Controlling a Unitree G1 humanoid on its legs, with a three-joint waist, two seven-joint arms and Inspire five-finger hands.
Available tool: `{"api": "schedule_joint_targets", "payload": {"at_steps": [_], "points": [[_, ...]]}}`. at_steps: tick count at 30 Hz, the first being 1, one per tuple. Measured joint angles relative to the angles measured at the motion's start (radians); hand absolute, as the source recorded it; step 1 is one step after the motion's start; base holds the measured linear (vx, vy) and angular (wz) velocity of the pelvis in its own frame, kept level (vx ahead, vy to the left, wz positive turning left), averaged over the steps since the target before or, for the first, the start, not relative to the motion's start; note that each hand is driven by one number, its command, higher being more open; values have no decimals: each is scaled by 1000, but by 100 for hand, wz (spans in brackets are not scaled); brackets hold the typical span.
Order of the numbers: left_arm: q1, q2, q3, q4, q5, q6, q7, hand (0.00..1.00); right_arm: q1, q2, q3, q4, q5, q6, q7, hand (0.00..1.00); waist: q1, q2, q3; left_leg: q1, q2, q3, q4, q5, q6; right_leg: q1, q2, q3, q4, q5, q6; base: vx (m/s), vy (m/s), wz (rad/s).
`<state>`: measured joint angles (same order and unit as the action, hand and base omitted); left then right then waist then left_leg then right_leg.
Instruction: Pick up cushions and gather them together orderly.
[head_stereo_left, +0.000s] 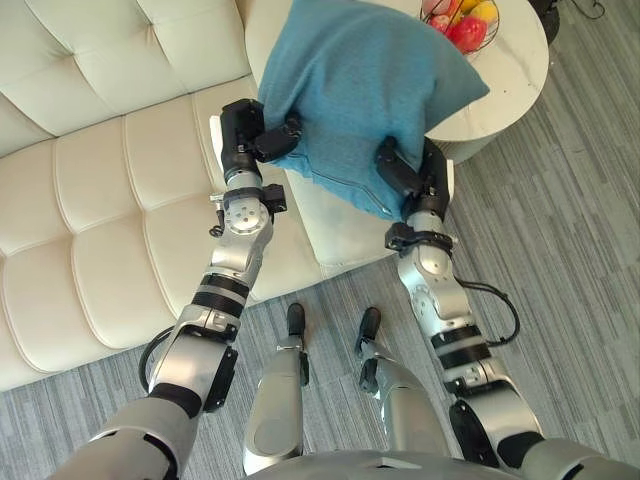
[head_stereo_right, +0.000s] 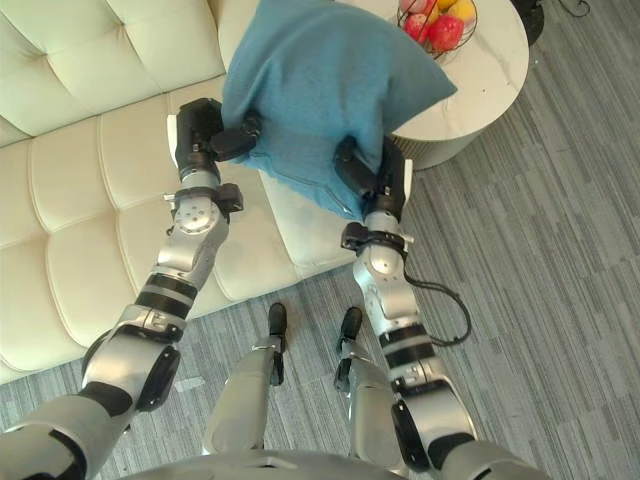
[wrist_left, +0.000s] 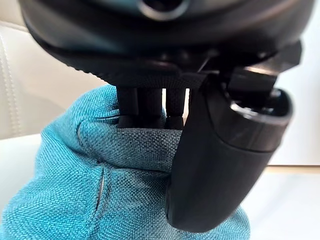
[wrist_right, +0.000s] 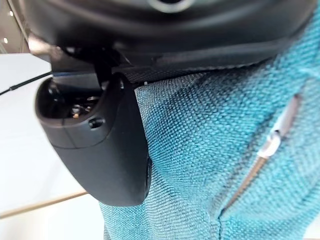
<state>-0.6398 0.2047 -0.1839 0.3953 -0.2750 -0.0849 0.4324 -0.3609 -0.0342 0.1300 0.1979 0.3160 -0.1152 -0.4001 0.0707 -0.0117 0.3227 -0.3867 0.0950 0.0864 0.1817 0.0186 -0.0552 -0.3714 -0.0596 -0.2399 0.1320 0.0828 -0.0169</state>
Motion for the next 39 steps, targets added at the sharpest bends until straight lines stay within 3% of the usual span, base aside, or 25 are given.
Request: {"api": "schedule_joint_targets", "payload": {"at_steps": [5, 9, 14, 18, 20, 22, 24, 25, 26, 29, 33, 36, 37, 38, 39], "points": [[185, -67, -7, -137, 0, 0, -1, 0, 164, -3, 0, -85, -3, -3, 35, 0, -4, 1, -2, 94, -1, 3, -70, 14, -10, 70, 5, -1, -19, -12, -4, 69, -26, 1], [383, -144, -6, -278, -1, 1, -3, 0, 300, -3, 0, -164, -10, -3, 77, 0, -20, 24, -24, 173, -7, -11, -117, 24, -15, 135, 2, -16, -16, -41, -1, 97, -32, 13], [633, -202, -6, -387, -29, 0, -34, 0, 472, -3, 19, -228, -48, -3, 150, 0, -22, 63, -129, 268, -21, -42, -164, 24, -16, 206, -17, -50, 28, -108, 12, 100, -15, 22], [711, -212, -9, -436, -34, -1, -76, 0, 541, -3, 21, -265, -50, -4, 161, 0, -25, 65, -145, 294, -33, -63, -141, 19, -18, 272, -51, -132, 81, -166, 15, -9, -19, 67], [723, -218, -17, -451, -48, -23, -83, 0, 545, -3, 19, -270, -50, -10, 160, 0, -24, 63, -169, 254, -3, 33, -85, -37, -5, 272, -72, -188, 87, -172, 14, -57, 12, 84], [722, -222, -22, -449, -61, -36, -84, 0, 533, -5, 11, -259, -61, -17, 158, 0, -27, 61, -176, 223, 52, 162, 34, -80, 32, 282, -118, -236, 95, -171, 16, 6, 86, 68], [723, -221, -31, -436, -71, -37, -84, 0, 528, -6, 1, -235, -66, -18, 154, 0, -37, 60, -189, 225, 83, 211, 102, -88, 46, 290, -151, -261, 102, -166, 24, 34, 180, 64], [722, -222, -45, -416, -71, -38, -84, 0, 526, -13, -14, -206, -89, -17, 145, 0, -46, 78, -216, 229, 126, 257, 119, -64, 68, 292, -176, -291, 108, -155, 42, 55, 272, 80], [715, -223, -59, -400, -73, -39, -84, 0, 512, -19, -28, -180, -95, -17, 137, 0, -53, 95, -229, 231, 123, 261, 100, -65, 25, 291, -192, -310, 114, -147, 61, 39, 358, 87], [685, -185, -83, -349, -79, -39, -83, 0, 461, -4, -53, -77, -103, -15, 121, 0, -77, 69, -248, 232, 37, 272, 20, -54, 20, 331, -244, -384, 48, -93, 127, -8, 258, 87], [694, -149, -83, -324, -86, -39, -79, 0, 455, 19, -51, -20, -127, -8, 121, 0, -75, 54, -258, 247, -35, 216, -26, -35, 40, 395, -281, -436, -1, -56, 130, 1, 168, 60], [703, -149, -89, -315, -86, -39, -79, 0, 451, 21, -52, 20, -132, -1, 122, 0, -74, 51, -256, 241, -68, 208, -20, -45, 65, 373, -353, -446, 95, -57, 128, -10, 193, 29], [710, -145, -96, -294, -86, -39, -80, 0, 451, 22, -52, 57, -136, 7, 122, 0, -72, 43, -250, 244, -77, 217, 14, -81, 83, 330, -405, -410, 231, -54, 117, -12, 258, -5], [720, -134, -99, -286, -86, -37, -82, 0, 450, 25, -49, 83, -136, 12, 122, 0, -72, 29, -241, 262, -87, 224, 19, -95, 97, 290, -441, -370, 334, -45, 48, -4, 187, -18], [730, -127, -101, -286, -86, -37, -84, 0, 450, 26, -48, 98, -137, 15, 123, 0, -74, 23, -236, 276, -90, 224, 15, -102, 108, 258, -455, -337, 392, -38, 9, 8, 213, -17]]}}
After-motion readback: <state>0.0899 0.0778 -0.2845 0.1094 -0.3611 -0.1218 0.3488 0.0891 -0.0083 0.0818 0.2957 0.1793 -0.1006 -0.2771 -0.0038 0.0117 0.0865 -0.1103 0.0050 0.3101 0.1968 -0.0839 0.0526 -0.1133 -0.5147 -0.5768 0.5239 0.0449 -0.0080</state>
